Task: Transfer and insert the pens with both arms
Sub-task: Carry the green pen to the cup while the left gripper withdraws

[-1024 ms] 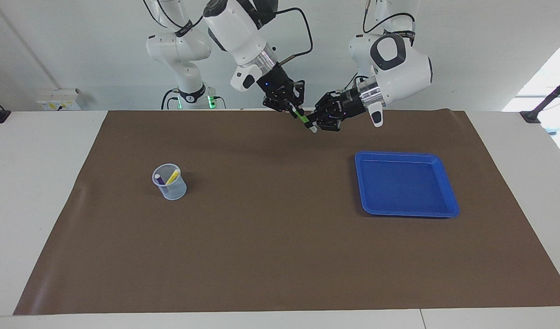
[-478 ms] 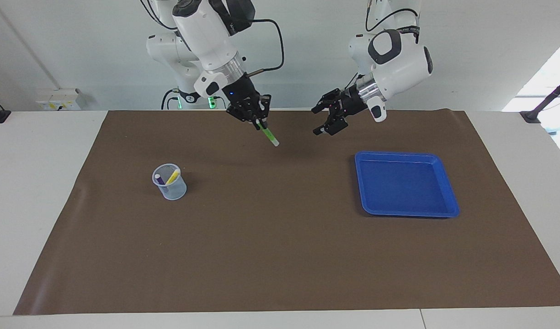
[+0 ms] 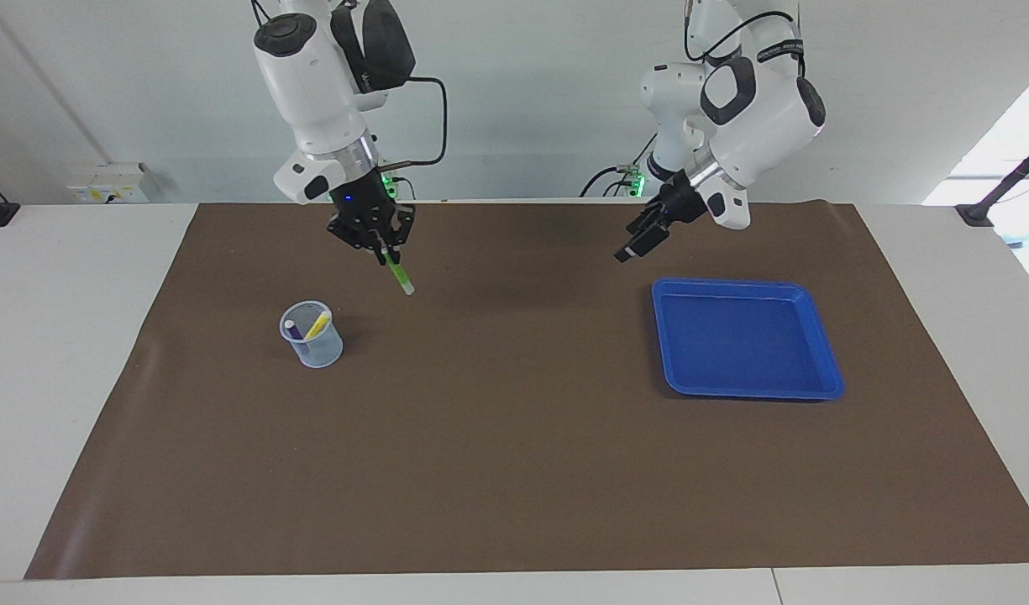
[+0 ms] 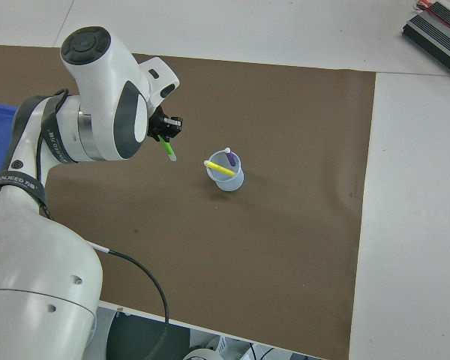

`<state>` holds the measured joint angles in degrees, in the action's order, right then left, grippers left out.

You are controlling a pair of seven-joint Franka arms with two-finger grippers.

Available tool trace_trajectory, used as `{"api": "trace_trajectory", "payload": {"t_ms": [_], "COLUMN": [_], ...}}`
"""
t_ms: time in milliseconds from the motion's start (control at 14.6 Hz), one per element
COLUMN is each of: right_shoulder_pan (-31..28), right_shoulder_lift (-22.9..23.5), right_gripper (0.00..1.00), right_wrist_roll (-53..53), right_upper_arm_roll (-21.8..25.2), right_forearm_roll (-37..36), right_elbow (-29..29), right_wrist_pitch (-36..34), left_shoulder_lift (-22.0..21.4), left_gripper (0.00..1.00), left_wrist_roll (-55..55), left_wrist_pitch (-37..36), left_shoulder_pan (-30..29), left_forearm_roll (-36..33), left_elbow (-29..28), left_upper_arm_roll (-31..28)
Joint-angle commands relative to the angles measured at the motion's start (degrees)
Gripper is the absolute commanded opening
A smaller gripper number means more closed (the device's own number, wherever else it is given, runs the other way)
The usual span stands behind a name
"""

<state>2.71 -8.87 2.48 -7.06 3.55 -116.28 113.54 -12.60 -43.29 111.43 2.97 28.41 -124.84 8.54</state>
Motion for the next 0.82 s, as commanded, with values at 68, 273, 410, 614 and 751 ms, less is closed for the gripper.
{"api": "trace_trajectory", "payload": {"t_ms": [68, 273, 410, 614, 751], "right_shoulder_pan": [-0.34, -0.34, -0.34, -0.34, -0.34], "right_shoulder_lift": [-2.03, -4.13, -4.49, -4.66, -4.66], "right_gripper": [0.00, 0.00, 0.00, 0.00, 0.00], "right_wrist_roll": [-6.87, -10.29, -12.93, -13.65, -14.26], "right_upper_arm_roll": [3.18, 5.02, 6.00, 7.84, 8.72], "right_forearm_roll": [-6.18, -6.36, -6.36, -6.36, -6.36], "right_elbow": [-2.98, -7.71, -10.10, -11.50, -12.74], "right_wrist_pitch": [0.10, 4.73, 8.00, 8.71, 9.85], "left_shoulder_lift": [5.55, 11.17, 13.47, 12.69, 11.90], "left_gripper": [1.00, 1.00, 1.00, 1.00, 1.00], "left_wrist_roll": [16.71, 24.11, 29.37, 39.23, 39.60], "left_wrist_pitch": [-9.18, -20.07, -26.14, -29.15, -32.04], "left_shoulder_pan": [-5.25, -5.61, -5.44, -4.56, -3.42], "left_forearm_roll": [-9.75, -18.54, -23.20, -29.80, -30.17], "left_elbow": [10.81, 23.72, 30.07, 32.99, 35.00], "left_upper_arm_roll": [0.07, 0.16, 0.16, -0.11, -0.54]}}
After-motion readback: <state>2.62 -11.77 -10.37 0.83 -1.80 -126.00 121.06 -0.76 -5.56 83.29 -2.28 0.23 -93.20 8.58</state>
